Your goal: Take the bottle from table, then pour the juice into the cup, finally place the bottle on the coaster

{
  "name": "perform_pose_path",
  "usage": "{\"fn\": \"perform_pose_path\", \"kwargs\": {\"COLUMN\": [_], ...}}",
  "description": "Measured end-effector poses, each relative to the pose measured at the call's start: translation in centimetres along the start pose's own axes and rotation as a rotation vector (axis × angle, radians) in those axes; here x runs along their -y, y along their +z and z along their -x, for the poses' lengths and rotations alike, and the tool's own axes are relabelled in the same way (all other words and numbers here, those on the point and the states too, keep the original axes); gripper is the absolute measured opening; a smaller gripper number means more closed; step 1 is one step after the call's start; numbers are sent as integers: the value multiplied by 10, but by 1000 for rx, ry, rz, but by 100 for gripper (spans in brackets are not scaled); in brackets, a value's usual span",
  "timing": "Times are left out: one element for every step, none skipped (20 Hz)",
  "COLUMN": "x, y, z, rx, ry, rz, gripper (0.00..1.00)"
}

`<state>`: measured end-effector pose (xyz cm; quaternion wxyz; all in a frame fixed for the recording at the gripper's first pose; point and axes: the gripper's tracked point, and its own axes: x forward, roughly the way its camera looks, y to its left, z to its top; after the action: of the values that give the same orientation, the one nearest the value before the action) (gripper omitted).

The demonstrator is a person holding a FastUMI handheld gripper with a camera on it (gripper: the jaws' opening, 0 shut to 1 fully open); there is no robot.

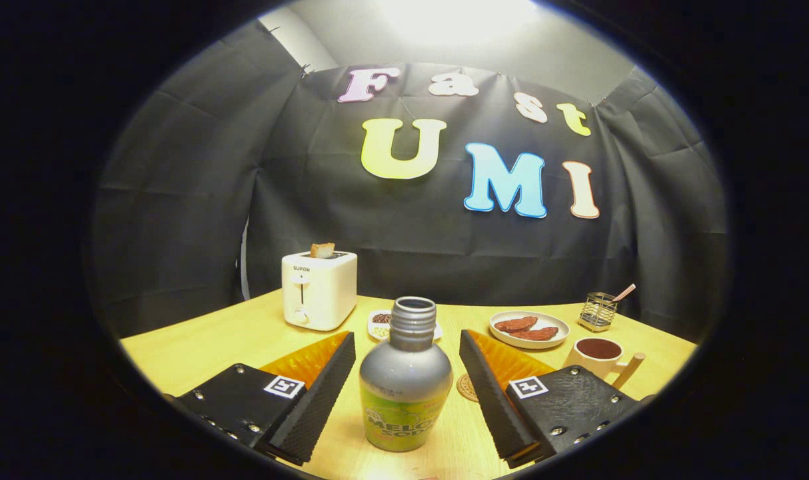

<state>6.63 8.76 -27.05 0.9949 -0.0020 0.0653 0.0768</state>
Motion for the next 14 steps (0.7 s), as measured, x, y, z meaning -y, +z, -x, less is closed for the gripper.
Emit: {"fn": "perform_pose_path", "kwargs": {"x": [-2, -4, -6, -6, -5, -5, -6, -6, -9, -11, -10, -10, -10, -7], "y": [-8, -13, -17, -21, -24, -27, -29, -29, -29, -27, -28, -27, -28, -26], "z": [-1, -3, -3, -4, -3, -4, -6, -6, -6, -7, -6, -7, -6, -5], "rx": [-10, -14, -20, -23, -28, -31, -32, -32, -24, -20, -22, -20, -23, -27], "ry": [2, 8, 12, 13, 7, 11, 14, 15, 29, 32, 32, 34, 32, 22], "rz": [-8, -20, -25, -21, -13, -8, -8, -10, -14, -18, -19, -22, -13, 2], "gripper": [96, 97, 96, 96, 96, 96, 96, 96, 94, 88, 82, 81, 81, 79]}}
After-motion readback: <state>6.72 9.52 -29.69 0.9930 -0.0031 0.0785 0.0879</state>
